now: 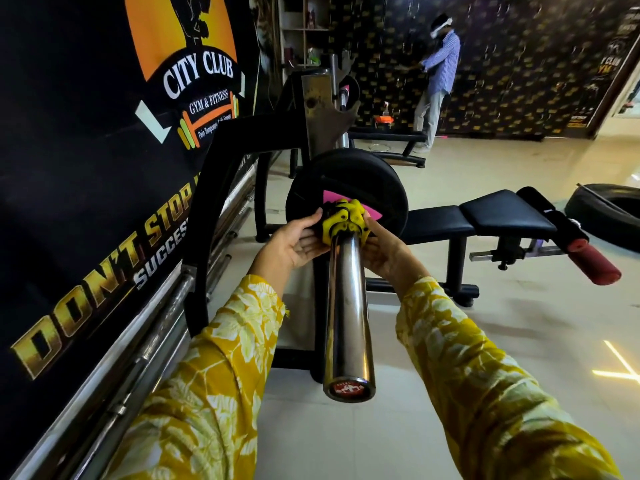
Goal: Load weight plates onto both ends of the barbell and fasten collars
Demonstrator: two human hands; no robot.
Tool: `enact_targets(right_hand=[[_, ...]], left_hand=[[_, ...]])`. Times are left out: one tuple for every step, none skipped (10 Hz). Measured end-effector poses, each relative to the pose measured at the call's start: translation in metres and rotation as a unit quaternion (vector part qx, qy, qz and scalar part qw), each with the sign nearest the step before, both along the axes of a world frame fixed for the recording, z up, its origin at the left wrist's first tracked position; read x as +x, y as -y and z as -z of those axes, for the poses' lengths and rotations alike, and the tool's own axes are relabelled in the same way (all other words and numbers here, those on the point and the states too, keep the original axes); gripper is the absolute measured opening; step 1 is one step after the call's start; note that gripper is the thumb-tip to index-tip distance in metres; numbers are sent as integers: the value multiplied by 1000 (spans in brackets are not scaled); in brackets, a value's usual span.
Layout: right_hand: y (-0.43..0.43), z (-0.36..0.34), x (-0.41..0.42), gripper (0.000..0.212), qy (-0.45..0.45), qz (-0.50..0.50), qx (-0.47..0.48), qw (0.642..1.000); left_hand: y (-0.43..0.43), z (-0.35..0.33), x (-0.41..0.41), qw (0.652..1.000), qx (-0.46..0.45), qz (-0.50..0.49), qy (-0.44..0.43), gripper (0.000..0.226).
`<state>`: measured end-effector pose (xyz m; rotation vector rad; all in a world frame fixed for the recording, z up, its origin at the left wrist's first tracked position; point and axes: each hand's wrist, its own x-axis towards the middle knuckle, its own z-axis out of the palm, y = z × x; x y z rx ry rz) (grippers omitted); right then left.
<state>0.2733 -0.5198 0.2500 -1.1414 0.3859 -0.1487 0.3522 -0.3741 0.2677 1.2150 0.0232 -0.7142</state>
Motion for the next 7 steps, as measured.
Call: enact_targets(right_hand=[[-4,0,1,54,8,12,-37,999],[-4,4,-2,59,7,12,-50,999],[-6,5,-11,53,20,-5,-34,999],[-15,10,-24,55,0,-2,-43,999],[-30,22,-50,55,-1,-18,-78,997],[-47,28,-87,47,43,-29,-111,992],[-65,26,-122,40,77,-23,-110,991]], left_hand=[[5,2,-14,999,-4,-34,37,38],[9,9,-25,995,-17,-72,64,28],[5,13,-33,992,-22,-100,75,22],[-5,13,-51,991,-6,-97,87,30],[-20,13,-79,988,37,-88,121,39],[-37,17,-112,981,56,-81,167,40],[-52,19,-141,980,34,-77,180,37]])
